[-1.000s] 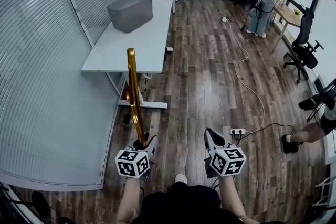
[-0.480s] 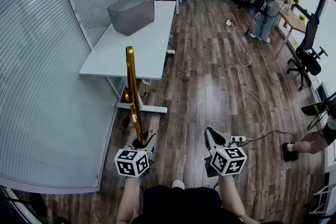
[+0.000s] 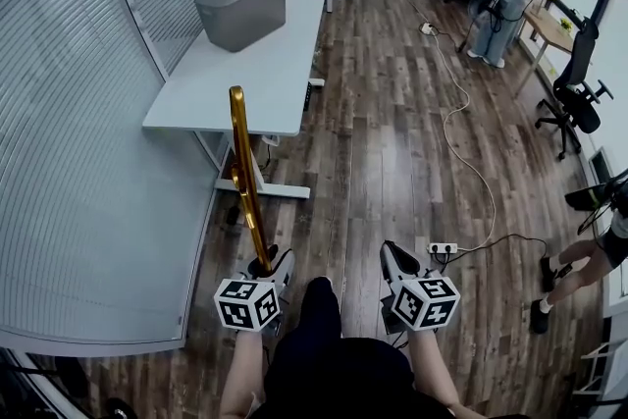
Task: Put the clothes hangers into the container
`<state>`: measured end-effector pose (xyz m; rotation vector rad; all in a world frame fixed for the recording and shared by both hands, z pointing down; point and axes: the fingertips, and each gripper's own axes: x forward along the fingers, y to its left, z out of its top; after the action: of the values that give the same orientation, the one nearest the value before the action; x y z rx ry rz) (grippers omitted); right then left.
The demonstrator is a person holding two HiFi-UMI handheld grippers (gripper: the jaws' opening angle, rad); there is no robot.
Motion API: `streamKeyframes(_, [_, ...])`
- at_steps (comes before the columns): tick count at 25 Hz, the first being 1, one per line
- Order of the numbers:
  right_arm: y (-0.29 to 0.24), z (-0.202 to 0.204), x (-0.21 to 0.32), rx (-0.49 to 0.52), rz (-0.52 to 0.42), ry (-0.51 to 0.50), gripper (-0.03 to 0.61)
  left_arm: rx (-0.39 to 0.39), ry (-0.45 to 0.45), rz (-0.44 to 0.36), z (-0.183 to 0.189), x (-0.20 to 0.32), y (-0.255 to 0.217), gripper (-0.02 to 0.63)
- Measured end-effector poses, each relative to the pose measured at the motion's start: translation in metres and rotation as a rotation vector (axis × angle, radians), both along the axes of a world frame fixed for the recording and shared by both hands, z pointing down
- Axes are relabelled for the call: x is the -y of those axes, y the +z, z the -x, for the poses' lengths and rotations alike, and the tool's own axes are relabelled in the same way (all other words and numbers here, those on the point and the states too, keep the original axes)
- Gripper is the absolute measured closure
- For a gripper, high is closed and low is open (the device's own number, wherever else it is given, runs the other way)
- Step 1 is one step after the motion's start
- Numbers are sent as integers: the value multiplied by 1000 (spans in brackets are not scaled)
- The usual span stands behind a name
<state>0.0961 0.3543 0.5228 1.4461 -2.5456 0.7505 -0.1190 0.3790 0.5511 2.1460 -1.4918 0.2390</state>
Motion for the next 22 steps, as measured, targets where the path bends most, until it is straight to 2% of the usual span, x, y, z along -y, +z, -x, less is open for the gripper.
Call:
streamKeyframes(13, [13,-8,11,15,27,18,549,11,12,18,-7,13,9,468])
streamKeyframes(22, [7,-9,65,20,23,29,549,8,27,13,-10,70,4,466])
